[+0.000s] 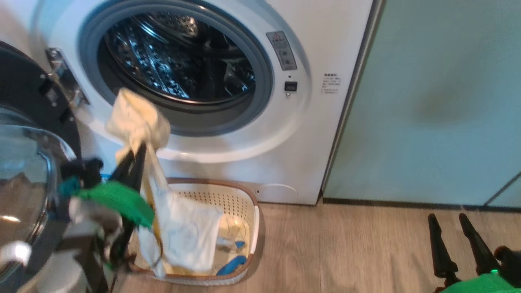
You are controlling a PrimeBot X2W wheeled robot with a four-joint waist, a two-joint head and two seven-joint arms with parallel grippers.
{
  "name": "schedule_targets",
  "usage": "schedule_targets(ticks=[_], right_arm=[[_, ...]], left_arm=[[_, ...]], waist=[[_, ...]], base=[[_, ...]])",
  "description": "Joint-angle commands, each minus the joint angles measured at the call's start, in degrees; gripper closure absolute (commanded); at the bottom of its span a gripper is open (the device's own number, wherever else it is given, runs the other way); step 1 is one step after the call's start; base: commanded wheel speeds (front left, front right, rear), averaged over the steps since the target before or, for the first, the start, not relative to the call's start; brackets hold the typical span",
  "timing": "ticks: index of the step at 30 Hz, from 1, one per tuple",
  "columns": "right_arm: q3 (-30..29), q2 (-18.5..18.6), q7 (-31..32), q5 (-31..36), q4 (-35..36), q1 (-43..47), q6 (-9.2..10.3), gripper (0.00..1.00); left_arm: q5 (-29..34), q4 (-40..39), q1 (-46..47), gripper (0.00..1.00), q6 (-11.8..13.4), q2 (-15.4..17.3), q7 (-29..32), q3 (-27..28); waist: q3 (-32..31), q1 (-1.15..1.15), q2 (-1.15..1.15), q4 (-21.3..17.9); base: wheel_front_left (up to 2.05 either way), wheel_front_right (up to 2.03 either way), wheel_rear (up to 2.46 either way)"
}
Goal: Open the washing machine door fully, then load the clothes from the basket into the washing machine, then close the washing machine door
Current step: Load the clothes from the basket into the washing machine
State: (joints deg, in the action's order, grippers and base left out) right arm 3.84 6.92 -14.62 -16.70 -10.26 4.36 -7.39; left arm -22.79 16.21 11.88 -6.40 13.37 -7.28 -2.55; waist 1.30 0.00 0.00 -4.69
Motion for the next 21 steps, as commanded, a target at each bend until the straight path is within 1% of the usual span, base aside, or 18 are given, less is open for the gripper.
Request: schedule_targets(ticks=[1,4,7,12,13,15,18,21], right_arm=[[1.23,0.69,-0.38,-0.05,1.93,-2.85,-0.10,0.00],[1.63,0.70,-0.38,-0.16,2.02,-4.21,-0.10,0.00],[2.14,0.71,-0.38,-0.32,2.15,-5.92,-0.10,0.00],[2.45,0.47,-0.38,-0.50,2.48,-8.95,-0.10,0.00],[2.52,0.36,-0.38,-0.55,2.63,-10.20,-0.10,0.00],[2.52,0.23,-0.38,-0.52,2.80,-11.49,-0.10,0.00],[2.55,0.03,-0.38,-0.68,3.07,-13.48,-0.10,0.00],[2.59,-0.29,-0.38,-0.77,3.36,-15.30,-0.10,0.00]], left_arm=[[-0.94,-1.15,5.92,1.00,-0.05,2.26,0.72,1.74],[-1.70,2.04,11.12,1.00,-0.56,3.81,4.54,-0.50],[-2.80,5.07,16.90,1.00,-0.85,5.34,7.11,-2.29],[-4.94,9.41,26.71,1.00,-1.04,7.84,9.23,-4.62],[-5.99,10.88,30.24,1.00,-1.06,8.57,10.04,-6.12],[-7.53,12.48,33.57,1.00,-1.07,9.27,11.01,-7.67],[-9.96,14.84,38.59,1.00,-1.07,11.15,12.08,-9.66],[-10.99,17.04,43.34,1.00,-1.08,12.80,12.66,-11.63]], waist=[[1.58,0.00,0.00,-0.82],[3.98,0.00,0.00,-1.75],[6.79,0.00,0.00,-2.96],[12.03,0.00,0.00,-4.81],[14.25,0.00,0.00,-5.36],[16.31,0.00,0.00,-5.94],[19.40,0.00,0.00,-7.07],[22.32,0.00,0.00,-7.94]], base=[[0.00,0.00,0.00],[0.00,0.00,0.00],[0.00,0.00,0.00],[0.00,0.00,0.00],[0.00,0.00,0.00],[0.00,0.00,0.00],[0.00,0.00,0.00],[0.00,0.00,0.00]])
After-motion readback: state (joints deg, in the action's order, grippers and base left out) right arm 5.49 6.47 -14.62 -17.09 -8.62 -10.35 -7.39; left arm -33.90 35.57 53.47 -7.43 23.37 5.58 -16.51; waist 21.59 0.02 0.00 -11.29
